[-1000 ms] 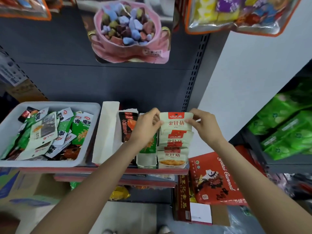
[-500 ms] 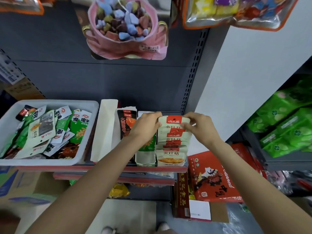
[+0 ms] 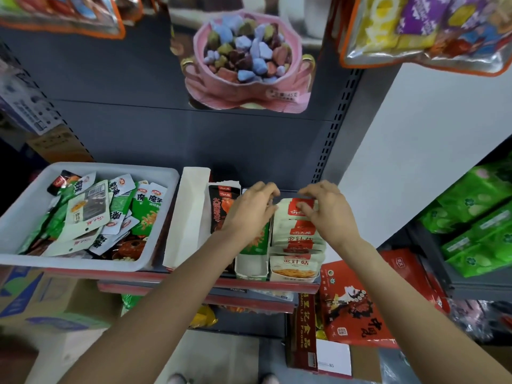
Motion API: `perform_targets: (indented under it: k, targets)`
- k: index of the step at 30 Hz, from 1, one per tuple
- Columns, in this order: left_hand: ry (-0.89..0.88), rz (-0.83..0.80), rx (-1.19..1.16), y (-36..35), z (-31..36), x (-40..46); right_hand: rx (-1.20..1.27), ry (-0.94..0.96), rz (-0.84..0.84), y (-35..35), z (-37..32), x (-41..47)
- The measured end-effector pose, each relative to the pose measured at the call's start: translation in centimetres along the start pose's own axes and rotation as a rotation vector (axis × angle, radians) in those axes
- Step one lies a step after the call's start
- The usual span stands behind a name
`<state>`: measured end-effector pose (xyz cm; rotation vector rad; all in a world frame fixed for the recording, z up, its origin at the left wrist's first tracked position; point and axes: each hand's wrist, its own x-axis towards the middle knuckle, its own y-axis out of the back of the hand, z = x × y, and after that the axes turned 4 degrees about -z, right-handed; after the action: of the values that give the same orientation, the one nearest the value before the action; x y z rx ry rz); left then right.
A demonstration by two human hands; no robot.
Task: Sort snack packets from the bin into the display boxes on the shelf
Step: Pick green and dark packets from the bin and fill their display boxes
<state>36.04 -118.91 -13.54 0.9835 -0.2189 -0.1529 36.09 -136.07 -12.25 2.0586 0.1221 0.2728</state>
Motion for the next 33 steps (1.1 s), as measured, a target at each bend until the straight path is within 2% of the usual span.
perform_targets:
  k: [5, 9, 15, 18, 22, 24, 26, 29, 33]
  targets:
    - [0.051, 0.090, -0.052, 2.7, -3.6, -2.4, 0.121, 0.096, -0.069, -2.7, -5.3, 1.5]
    - [0.112, 0.156, -0.029, 6.2, -9.0, -5.6, 0.197, 0.143, -0.165, -7.0, -11.5, 2.8]
    - [0.396, 0.214, 0.009, 11.9, -21.2, -10.7, 0.178, 0.224, -0.322, -14.7, -21.8, 4.2]
    - [0.463, 0.160, 0.052, 14.2, -27.8, -12.8, 0.139, 0.251, -0.393, -18.5, -26.2, 5.1]
    - [0.452, -0.154, 0.033, 16.2, -33.8, -14.5, 0.038, 0.287, -0.521, -22.8, -30.5, 6.7]
    - [0.413, -0.251, -0.049, 17.1, -35.1, -14.7, -0.055, 0.320, -0.562, -24.5, -31.6, 7.6]
    - [0.397, -0.286, -0.085, 17.7, -35.8, -14.9, -0.134, 0.346, -0.604, -25.6, -32.2, 8.3]
    - [0.387, -0.324, -0.019, 18.0, -36.6, -15.1, -0.260, 0.383, -0.619, -26.4, -32.4, 8.9]
    - [0.347, -0.251, 0.010, 18.3, -36.9, -15.4, -0.431, 0.556, -0.568, -26.7, -31.7, 9.8]
